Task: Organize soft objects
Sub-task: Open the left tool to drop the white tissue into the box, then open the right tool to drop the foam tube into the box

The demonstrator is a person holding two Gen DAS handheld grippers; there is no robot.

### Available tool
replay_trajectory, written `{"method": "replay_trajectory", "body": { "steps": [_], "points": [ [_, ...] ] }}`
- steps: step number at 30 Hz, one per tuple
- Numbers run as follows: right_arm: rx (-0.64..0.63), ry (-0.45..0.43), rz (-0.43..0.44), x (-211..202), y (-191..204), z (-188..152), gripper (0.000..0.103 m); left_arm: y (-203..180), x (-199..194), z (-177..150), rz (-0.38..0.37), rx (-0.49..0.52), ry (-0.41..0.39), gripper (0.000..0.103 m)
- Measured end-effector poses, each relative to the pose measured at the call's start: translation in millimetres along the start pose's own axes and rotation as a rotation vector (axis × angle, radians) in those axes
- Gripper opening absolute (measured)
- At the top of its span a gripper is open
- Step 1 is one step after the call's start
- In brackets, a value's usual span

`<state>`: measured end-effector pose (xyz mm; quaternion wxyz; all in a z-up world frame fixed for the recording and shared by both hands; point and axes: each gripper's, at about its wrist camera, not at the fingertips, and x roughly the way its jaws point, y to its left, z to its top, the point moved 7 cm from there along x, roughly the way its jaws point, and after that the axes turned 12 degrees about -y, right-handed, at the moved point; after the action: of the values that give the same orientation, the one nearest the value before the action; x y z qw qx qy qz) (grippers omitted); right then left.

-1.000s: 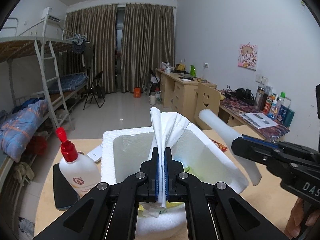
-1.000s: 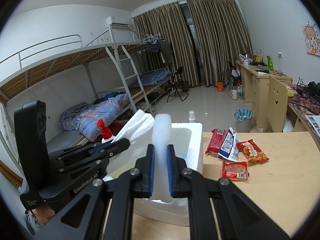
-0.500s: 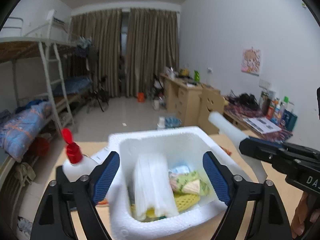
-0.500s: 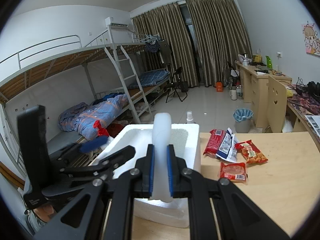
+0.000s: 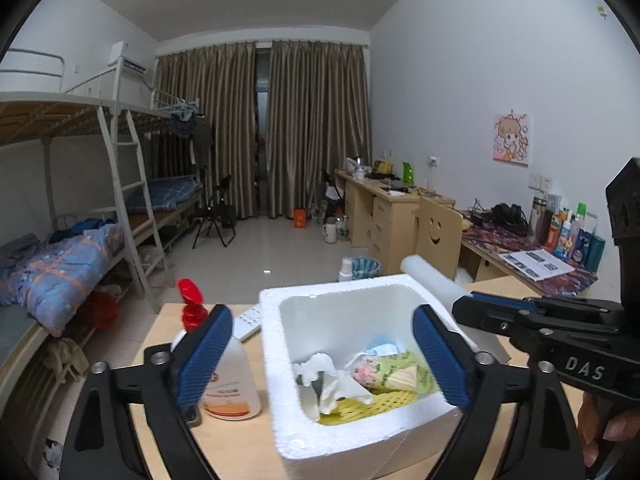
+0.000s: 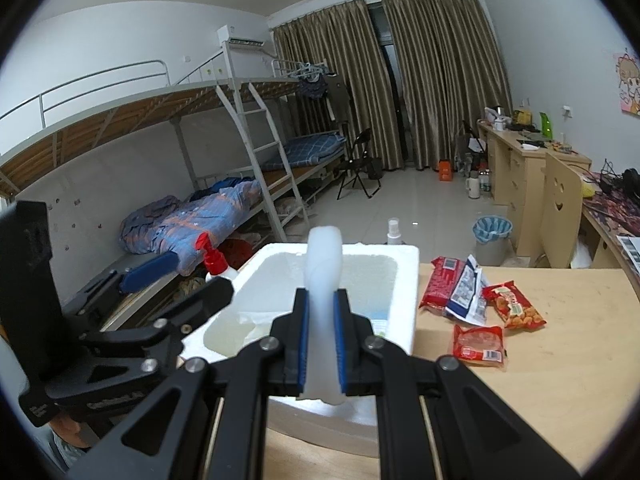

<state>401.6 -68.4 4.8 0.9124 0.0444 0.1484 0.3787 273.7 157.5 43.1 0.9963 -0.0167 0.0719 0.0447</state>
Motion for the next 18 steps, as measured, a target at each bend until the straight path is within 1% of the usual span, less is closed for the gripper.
{"method": "replay_trajectory", "body": {
  "steps": [4,13,18],
  "points": [
    [-0.006,0.017,0.004,9.3,6.1,-2.2,0.015,9.3,-5.2,4.6,0.021,-0.012,-0.025,0.096],
    [-0.016,0.043,-0.002,26.5,6.3,-3.7,0.015,16.6,-7.7,6.4,0.002,-0.024,-0.031,0.099],
    [-0.02,0.064,-0.01,34.2,4.9,-8.3,0.015,15.2,-8.4,6.8,0.011,-0.015,-0.04,0.1]
  ]
}}
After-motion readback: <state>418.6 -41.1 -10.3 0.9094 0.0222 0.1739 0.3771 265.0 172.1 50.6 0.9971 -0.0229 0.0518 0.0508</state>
